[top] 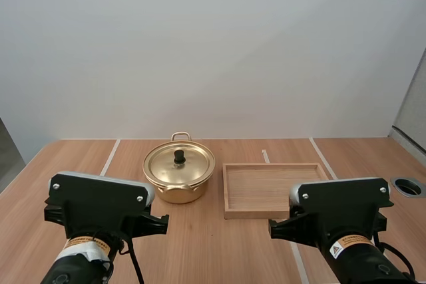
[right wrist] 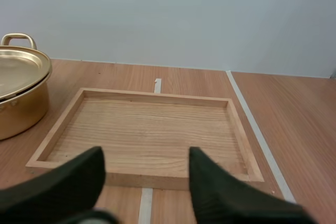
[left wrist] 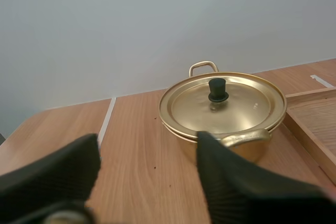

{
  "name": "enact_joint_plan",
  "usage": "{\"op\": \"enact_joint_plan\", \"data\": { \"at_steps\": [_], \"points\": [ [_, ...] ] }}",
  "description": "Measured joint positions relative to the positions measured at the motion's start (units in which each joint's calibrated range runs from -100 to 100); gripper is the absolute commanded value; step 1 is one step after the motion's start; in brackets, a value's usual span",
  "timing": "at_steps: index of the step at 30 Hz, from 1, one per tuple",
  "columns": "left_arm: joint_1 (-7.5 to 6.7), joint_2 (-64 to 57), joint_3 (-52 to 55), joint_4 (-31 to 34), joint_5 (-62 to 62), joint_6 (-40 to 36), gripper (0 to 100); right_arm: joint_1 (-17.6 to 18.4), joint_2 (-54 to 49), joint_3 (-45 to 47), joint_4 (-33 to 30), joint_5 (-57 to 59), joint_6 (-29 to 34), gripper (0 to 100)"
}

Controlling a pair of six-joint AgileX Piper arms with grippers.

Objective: Open the pot, put the pineapple inside, and close it

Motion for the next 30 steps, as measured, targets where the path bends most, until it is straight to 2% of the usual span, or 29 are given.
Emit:
{"op": "enact_joint_plan", "data": {
  "at_steps": [1,13,18,30],
  "points": [
    [0.00,0.0,0.0,0.0,0.0,-0.1,0,0.0,0.0,0.0,0.0,0.0,0.0,0],
    [0.00,0.0,0.0,0.0,0.0,-5.2,0,0.0,0.0,0.0,0.5,0.0,0.0,0],
    [0.00,0.0,0.0,0.0,1.0,-7.7,0,0.0,0.0,0.0,2.7,0.0,0.0,0],
    [0.00,0.0,0.0,0.0,2.7,-8.0,0,0.0,0.0,0.0,3.8,0.0,0.0,0]
  ]
}}
